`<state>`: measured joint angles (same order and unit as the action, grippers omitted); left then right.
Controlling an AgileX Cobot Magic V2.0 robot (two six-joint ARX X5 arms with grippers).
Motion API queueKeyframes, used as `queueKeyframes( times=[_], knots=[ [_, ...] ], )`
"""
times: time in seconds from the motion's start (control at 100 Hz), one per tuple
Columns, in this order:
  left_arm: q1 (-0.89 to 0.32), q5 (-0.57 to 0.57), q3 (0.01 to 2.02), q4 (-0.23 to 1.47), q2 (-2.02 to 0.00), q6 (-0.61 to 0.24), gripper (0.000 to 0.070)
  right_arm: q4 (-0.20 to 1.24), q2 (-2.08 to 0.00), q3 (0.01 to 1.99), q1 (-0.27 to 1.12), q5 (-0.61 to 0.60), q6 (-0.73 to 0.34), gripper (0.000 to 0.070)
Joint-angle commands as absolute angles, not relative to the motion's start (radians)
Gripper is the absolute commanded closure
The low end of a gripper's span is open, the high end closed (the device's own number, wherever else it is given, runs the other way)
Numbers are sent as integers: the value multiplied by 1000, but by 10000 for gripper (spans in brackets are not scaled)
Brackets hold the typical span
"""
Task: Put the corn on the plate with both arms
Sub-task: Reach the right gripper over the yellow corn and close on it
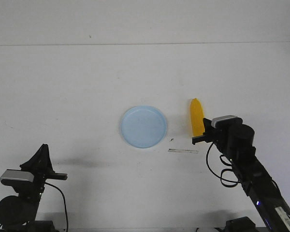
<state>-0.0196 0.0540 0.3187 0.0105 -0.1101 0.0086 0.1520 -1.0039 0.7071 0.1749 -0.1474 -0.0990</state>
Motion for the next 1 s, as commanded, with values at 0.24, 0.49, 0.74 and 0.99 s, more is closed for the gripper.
queueKeyframes(
  times=[0.24,0.49,0.74,0.99],
  knots=[
    [-19,52,330,-1,-109,3,699,398,-1209,915,177,-157,-116,693],
    [-19,52,330,-1,-109,3,699,608,-1373,1125,174,-98,-191,617],
    [-19,52,330,-1,-109,3,699,788,-1561,1346,174,-78,-220,328],
    [-19,52,330,-1,-109,3,699,868,-1686,1455,184,-71,-220,47]
  ],
)
